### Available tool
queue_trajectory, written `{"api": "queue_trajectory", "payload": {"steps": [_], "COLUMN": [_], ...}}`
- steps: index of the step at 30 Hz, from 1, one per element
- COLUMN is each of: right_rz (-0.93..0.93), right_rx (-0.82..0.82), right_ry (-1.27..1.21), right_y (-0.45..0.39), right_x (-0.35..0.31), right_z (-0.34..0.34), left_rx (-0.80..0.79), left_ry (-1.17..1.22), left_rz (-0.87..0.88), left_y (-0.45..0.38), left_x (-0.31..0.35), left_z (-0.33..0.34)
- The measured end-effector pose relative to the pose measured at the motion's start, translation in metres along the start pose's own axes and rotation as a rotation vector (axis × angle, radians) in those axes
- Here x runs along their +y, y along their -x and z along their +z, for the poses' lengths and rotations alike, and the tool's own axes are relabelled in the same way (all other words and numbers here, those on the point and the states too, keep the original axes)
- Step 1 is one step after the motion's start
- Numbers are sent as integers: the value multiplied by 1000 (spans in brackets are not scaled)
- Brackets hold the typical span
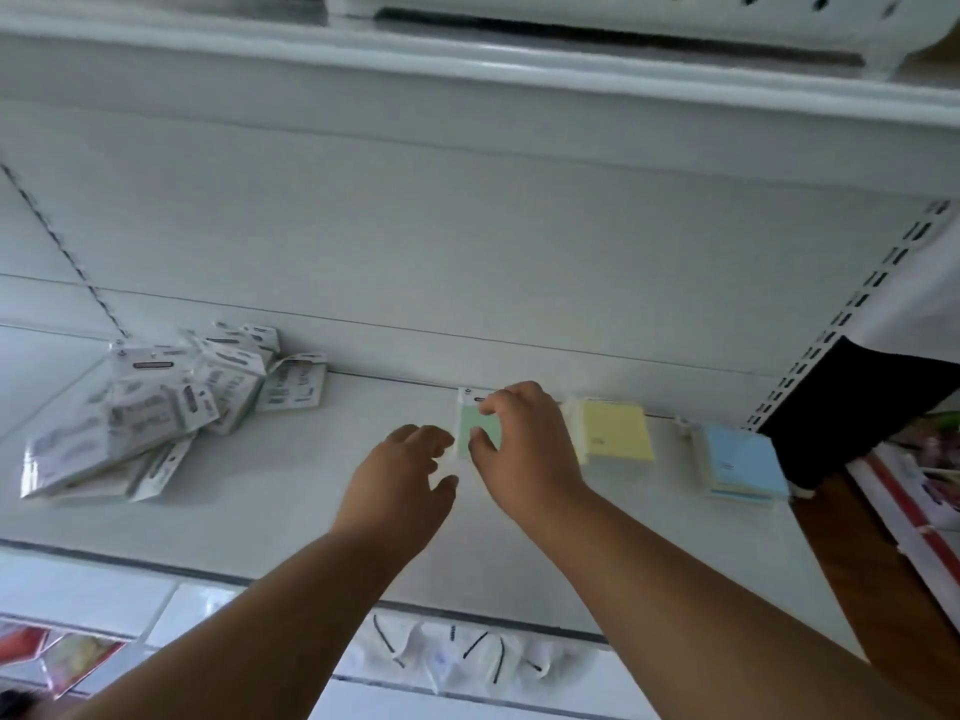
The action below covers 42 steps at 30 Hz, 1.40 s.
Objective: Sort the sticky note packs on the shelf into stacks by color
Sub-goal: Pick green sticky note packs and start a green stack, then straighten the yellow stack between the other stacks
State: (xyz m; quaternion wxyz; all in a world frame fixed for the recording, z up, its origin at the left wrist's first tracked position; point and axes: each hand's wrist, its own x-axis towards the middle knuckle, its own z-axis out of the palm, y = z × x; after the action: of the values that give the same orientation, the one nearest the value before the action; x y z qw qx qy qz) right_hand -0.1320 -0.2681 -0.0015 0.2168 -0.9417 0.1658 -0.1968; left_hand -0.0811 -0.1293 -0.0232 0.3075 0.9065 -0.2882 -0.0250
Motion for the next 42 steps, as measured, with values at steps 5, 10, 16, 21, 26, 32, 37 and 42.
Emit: {"api": "queue_trajectory", "payload": {"steps": [5,10,16,21,26,32,37,42], "right_rz": [-43,-48,-69,71,262,483,459,558], "right_rx": [-49,-121,-192,-250,-209,-264,31,7], "right_ry": [-64,-84,-64,-128,-354,-1107,-781,-590], "right_y": [0,-1,-14,-32,-43,-30,-6,34], "right_x": [-109,-210,-276,-306,-320,-353,-354,-357], "right_z": [68,134,174,208,218,189,180,178], "left_rx": [53,96,85,119,34,233,107,-122], "left_ry": [4,-17,13,38,59,238,838,1172], "left_rz": [-71,-98,-164,-211,-200,-217,-424,-456], "left_y": [28,49,62,54,41,48,56,72], "left_x": [-101,-197,-259,-292,-303,-297,-303,-310], "left_z": [-79,-155,-193,-194,-201,-230,-248,-246]}}
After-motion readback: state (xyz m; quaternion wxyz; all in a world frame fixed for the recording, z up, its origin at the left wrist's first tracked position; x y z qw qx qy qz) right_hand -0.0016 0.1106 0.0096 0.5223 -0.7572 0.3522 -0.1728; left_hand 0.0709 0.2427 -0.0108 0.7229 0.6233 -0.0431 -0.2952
